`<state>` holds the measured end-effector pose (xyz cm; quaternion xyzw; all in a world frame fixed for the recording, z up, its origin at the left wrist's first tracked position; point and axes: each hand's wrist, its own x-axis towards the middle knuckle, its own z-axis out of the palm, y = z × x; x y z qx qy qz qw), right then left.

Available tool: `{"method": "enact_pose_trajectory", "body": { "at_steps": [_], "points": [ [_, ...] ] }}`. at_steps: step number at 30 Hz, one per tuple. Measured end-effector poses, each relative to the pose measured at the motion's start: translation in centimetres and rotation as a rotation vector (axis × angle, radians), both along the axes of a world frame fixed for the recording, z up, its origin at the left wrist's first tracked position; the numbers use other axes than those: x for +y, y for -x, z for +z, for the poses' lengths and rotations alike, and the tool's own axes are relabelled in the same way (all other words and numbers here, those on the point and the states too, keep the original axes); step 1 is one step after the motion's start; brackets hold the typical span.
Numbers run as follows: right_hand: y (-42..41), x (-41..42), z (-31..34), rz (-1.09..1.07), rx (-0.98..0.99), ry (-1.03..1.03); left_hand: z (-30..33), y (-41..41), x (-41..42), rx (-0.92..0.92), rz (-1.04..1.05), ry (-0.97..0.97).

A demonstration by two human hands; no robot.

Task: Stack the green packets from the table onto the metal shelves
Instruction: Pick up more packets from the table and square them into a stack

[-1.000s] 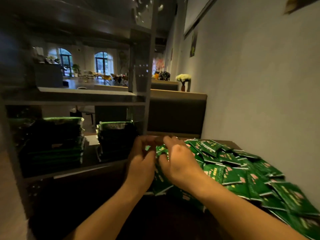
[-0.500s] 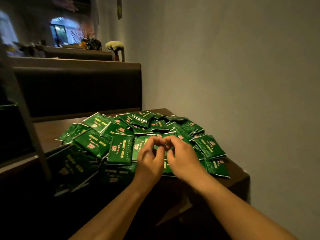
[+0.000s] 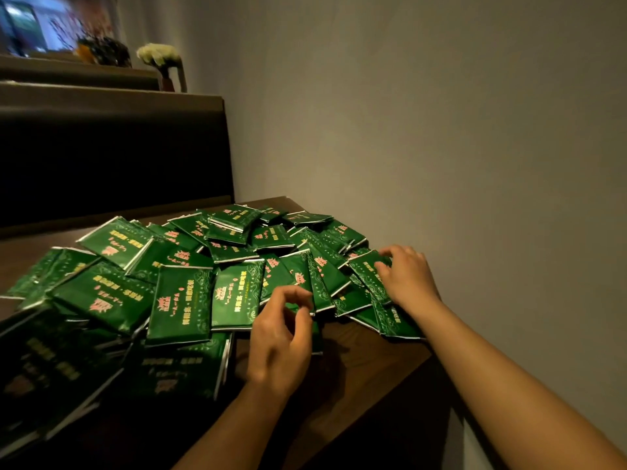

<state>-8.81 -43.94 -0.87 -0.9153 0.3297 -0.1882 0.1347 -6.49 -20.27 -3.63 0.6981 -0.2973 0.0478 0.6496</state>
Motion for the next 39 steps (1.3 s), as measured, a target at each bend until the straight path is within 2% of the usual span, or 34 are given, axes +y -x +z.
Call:
{"method": "enact_pose_trajectory", "body": {
  "at_steps": [3, 6, 8, 11, 15, 18, 22, 26, 30, 35, 39],
  "points": [
    [-0.6, -0.2, -0.2, -0.042, 0.118, -0.002, -0.3, -0.2, -0.2, 0.027, 0.012, 0.011],
    [-1.2, 0.1, -0.5, -0.059, 0.201, -0.146, -0.6, -0.6, -0.5, 0.065, 0.027, 0.019],
    [-1.3, 0.3, -0.4, -0.070, 0.178, -0.224, -0.7, -0.6, -0.5, 0.075, 0.020, 0.015],
    [-0.8, 0.6, -0.4, -0.063, 0.022, -0.388, -0.5, -0.5, -0.4, 0.090, 0.019, 0.017],
    [0.3, 0.9, -1.9, -0.042, -0.320, -0.620, -0.4, -0.5, -0.4, 0.105, 0.020, 0.016],
    [1.0, 1.4, -2.3, -0.030, -0.533, -0.677, -0.5, -0.4, -0.3, 0.115, 0.017, 0.011],
    [1.6, 2.0, -1.9, -0.026, -0.708, -0.625, -0.5, -0.6, -0.2, 0.110, 0.054, 0.002],
    [1.9, 2.0, -0.6, -0.027, -0.856, -0.753, -0.6, -0.8, -0.2, 0.113, 0.084, 0.014],
    [2.3, 2.9, 0.8, 0.117, -0.915, -0.964, -0.4, -1.0, -0.2, 0.164, 0.064, 0.046],
    [2.5, 5.0, 2.7, 0.314, -0.904, -1.101, -0.4, -1.1, -0.1, 0.227, -0.035, -0.011],
    [2.4, 5.7, 3.9, 0.427, -0.866, -1.350, -0.8, -0.9, 0.0, 0.270, -0.153, -0.007]
  ]
}}
